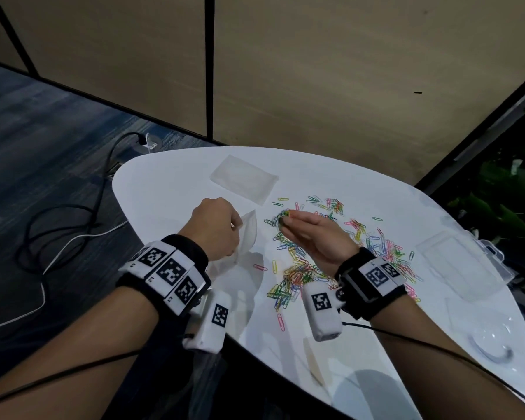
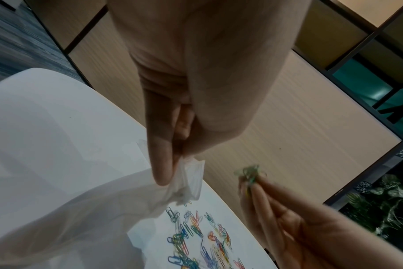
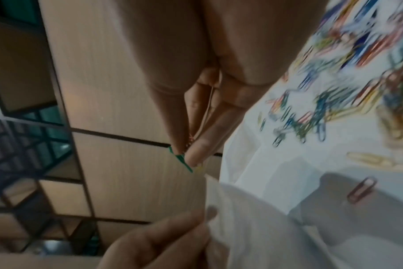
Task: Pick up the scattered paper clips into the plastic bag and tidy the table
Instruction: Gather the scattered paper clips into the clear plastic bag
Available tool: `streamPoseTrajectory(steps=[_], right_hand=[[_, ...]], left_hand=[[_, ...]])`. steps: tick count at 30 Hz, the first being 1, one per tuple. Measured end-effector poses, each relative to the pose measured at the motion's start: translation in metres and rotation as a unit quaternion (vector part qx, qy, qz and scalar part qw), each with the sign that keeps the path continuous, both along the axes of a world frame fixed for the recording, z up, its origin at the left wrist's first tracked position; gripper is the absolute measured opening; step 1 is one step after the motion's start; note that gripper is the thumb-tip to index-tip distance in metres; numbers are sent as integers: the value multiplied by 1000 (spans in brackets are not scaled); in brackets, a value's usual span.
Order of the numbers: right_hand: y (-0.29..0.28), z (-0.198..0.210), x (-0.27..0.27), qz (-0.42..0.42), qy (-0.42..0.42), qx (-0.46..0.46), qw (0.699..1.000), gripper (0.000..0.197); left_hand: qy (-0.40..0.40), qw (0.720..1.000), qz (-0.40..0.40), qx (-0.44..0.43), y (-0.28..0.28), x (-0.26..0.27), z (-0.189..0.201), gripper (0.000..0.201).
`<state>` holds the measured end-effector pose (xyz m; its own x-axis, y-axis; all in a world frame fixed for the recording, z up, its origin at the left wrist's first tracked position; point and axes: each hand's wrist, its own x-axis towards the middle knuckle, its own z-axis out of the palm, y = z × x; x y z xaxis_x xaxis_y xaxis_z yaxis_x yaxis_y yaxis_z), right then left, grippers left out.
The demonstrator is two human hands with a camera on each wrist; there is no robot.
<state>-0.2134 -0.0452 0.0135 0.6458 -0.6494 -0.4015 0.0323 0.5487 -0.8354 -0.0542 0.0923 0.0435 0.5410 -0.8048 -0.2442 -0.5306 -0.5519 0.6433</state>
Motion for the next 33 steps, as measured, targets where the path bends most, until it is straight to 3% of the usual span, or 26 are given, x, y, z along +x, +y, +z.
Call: streamPoseTrajectory(steps=[4,6,9,11,12,13,14,16,17,18,19,20,22,25,28,30,33], right_hand=[[24,3,26,59,20,-68,996,14],[32,-5,37,86,106,-194,971,11],[37,-17,47,125,251,-425,861,13],[38,-18,49,197,275,-493,802,19],[38,-17,48,236,267,-504,787,22],[38,-17,47,259,248,-501,788,24],[36,-16,45,254,222,-483,808,25],[31,-12,37,166,148,-369,903,25],[27,-13,32,112,127,-320,932,27],[21,-16,26,78,144,-312,936,31],[15,-23,20,79,198,-342,915,35],[10,-30,15,120,276,-395,868,38],[7,-48,7,271,389,-485,735,43],[14,-77,-1,436,386,-558,592,64],[21,-91,-16,491,385,-625,469,77],[23,-87,-25,486,395,-642,443,75],[22,-86,-32,455,392,-659,453,53]], left_hand=[[-14,1000,-18,-6,-2,-7,-1,28],[-13,1000,-21,-8,-3,-9,-1,28],[-13,1000,-10,-21,-5,-7,-2,25],[-15,1000,-13,-21,-5,-6,-4,26],[-16,1000,-14,-18,-5,-5,-5,26],[-16,1000,-11,-18,-5,-4,-6,26],[-16,1000,-5,-20,-5,-2,-6,25],[-18,1000,7,-20,-4,1,-6,23],[-18,1000,11,-19,-3,2,-5,23],[-16,1000,14,-17,-3,4,-3,24],[-14,1000,15,-13,-3,4,-3,25],[-15,1000,14,-11,-3,5,-1,26],[-15,1000,9,-3,-2,4,1,27],[-11,1000,4,1,-1,1,4,25],[-12,1000,2,6,0,1,6,27],[-15,1000,-3,11,0,1,7,27],[-19,999,-19,25,-1,-2,9,24]])
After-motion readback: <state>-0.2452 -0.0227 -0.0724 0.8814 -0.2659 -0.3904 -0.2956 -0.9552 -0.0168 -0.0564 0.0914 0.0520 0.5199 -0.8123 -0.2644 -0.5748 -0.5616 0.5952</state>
